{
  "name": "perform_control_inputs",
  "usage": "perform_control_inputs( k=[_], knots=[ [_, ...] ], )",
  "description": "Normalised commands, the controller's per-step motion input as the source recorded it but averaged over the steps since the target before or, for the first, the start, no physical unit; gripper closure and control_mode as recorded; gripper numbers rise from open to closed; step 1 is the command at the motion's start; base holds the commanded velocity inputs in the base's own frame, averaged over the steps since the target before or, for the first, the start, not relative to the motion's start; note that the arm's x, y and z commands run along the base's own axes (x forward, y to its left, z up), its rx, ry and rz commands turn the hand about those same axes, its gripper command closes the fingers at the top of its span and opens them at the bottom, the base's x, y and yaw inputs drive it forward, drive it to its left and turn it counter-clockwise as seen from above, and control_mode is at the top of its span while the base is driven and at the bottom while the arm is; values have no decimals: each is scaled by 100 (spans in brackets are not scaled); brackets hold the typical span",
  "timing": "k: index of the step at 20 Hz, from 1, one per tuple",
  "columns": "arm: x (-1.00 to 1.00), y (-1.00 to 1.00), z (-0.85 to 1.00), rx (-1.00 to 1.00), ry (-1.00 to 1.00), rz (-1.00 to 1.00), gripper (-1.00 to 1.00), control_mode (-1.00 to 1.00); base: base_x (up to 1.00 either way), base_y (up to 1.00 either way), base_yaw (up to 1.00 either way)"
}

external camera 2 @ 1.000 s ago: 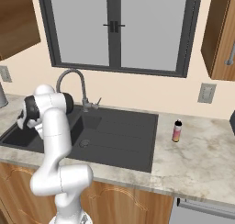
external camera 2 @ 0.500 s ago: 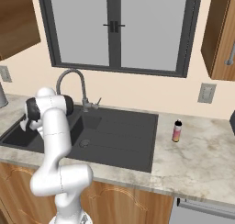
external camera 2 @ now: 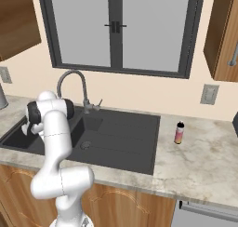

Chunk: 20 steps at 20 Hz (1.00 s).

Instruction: Turn on the sink faucet. Then move the broccoli from the counter to the sink. Turn off the sink. Move the vegetable from the sink to the pot next to the stove. Finally move the pot to the rear right burner.

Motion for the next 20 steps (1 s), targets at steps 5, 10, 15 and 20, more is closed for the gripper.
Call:
perform_control_inputs(
  k=[5, 10, 15, 20],
  knots=[
    [0, 1, -22, 0, 0, 0, 100, -100, 0, 0, 0],
    [0, 1, -28, -1, 3, 0, 100, -100, 0, 0, 0],
    [0, 6, -32, -5, 9, 0, -100, -100, 0, 0, 0],
    [1, 5, -15, 0, 2, 0, -100, -100, 0, 0, 0]
  ],
)
